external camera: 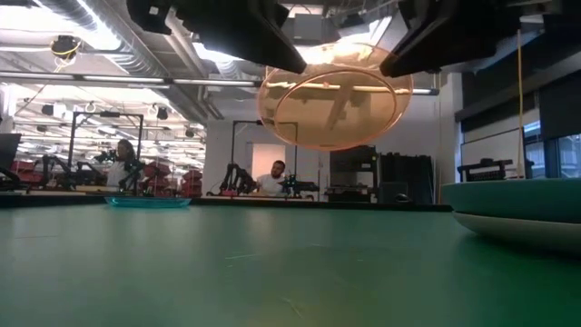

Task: Stack plastic plates
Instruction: Stack the yellow plate on top of the yellow plate

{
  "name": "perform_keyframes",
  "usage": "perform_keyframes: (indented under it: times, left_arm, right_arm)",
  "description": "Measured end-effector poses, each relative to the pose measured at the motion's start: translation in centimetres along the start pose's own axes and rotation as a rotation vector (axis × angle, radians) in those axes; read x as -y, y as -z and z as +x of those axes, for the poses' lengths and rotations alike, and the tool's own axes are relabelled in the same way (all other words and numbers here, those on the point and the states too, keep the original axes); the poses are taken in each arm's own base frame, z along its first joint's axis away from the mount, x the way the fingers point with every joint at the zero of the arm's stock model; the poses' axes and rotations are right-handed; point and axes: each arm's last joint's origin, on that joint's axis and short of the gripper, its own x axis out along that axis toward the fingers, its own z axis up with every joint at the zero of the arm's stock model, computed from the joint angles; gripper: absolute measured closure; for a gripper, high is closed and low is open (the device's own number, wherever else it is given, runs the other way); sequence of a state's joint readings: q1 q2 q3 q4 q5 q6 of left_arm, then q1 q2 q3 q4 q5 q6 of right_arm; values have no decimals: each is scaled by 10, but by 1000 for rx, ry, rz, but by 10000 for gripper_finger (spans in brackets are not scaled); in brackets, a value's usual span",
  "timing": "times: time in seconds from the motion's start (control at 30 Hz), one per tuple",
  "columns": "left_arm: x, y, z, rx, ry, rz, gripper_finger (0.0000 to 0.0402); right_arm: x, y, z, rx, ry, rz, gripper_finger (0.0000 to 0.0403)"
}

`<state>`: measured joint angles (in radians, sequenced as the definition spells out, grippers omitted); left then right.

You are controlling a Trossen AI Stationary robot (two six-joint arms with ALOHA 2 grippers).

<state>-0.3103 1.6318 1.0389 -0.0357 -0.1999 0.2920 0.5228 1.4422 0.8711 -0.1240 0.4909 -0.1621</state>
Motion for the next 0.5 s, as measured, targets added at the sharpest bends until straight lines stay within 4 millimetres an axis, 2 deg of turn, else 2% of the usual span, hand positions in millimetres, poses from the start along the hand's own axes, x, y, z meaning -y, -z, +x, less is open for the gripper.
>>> perform_keyframes:
  times: [0.1, 0.2, 0.4, 0.5]
  left_arm:
    - [0, 0, 0, 3, -5, -34, 396]
    - [-2, -2, 0, 20, -10, -66, 386]
    - [-4, -5, 0, 54, -22, -138, 332]
    - [-3, -5, 0, 54, -16, -147, 303]
  right_arm:
    - [0, 0, 0, -3, -10, -7, 396]
    - [-1, 1, 0, -4, -14, -9, 393]
    - [0, 1, 0, -9, -2, -6, 400]
    - [-3, -5, -8, -31, -12, -7, 398]
